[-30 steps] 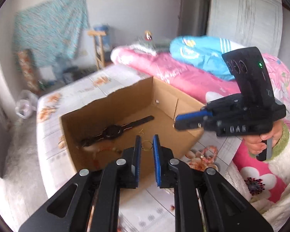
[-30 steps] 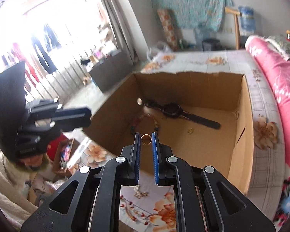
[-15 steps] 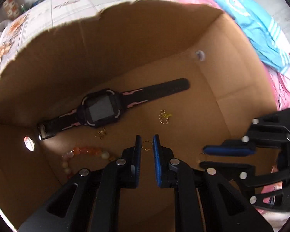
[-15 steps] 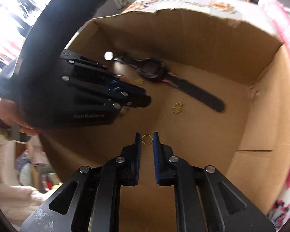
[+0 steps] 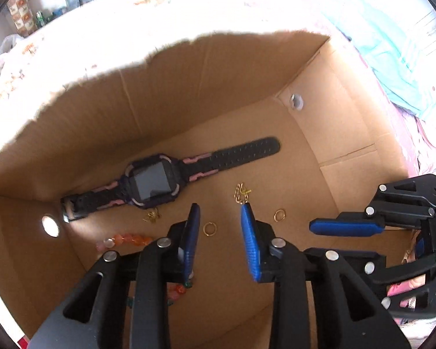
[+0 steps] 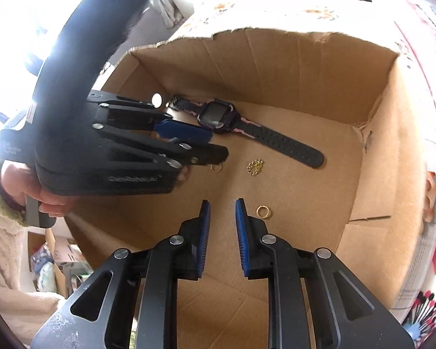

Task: Organize jewelry
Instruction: 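Open the right gripper to drop the gold ring into the box, then move both grippers back to the gold chain on the sheet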

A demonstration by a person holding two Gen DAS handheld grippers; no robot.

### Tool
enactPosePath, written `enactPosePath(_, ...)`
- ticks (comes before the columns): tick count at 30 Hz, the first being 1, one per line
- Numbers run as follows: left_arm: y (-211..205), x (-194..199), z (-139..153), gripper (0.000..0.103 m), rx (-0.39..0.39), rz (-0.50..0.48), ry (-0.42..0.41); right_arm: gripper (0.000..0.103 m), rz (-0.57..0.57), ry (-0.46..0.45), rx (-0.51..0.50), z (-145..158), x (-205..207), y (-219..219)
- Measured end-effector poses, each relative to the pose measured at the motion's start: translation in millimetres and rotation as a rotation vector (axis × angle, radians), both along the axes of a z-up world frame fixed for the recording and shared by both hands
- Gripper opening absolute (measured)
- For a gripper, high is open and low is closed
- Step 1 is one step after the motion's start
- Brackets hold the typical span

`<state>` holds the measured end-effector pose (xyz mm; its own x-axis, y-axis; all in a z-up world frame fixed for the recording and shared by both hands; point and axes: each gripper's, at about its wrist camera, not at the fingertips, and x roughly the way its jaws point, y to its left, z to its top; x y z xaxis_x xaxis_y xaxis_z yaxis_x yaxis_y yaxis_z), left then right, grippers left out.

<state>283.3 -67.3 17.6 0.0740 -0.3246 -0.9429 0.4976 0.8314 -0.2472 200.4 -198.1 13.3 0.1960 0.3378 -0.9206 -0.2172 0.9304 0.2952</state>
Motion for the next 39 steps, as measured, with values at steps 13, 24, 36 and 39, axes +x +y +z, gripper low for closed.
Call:
enactPosePath(13,79.4,-139.0,140.0,0.051,-0.293,-0.005,-0.453,0.024,-0.076,-0.466,0.12,93.5,-105.5,-3.4)
enactPosePath(24,90.5,-236.7,49.4,0.06,-0.374,0.177,-0.416,0.024,-0.208,-0.353,0.176,17.7,-184.2,1.8)
enactPosePath(36,19.7,-243.9,-23.4,0.037,-0.113,-0.023,-0.518,0.014,-0.278,-0.248,0.142,-31.6,-186.0,10.7)
enactPosePath(39,8.2,-242.4,-27.6,0.027,-0.083,-0.082,-0.539,0.014,-0.276,-0.238,0.156,-34.5,-179.8,12.4)
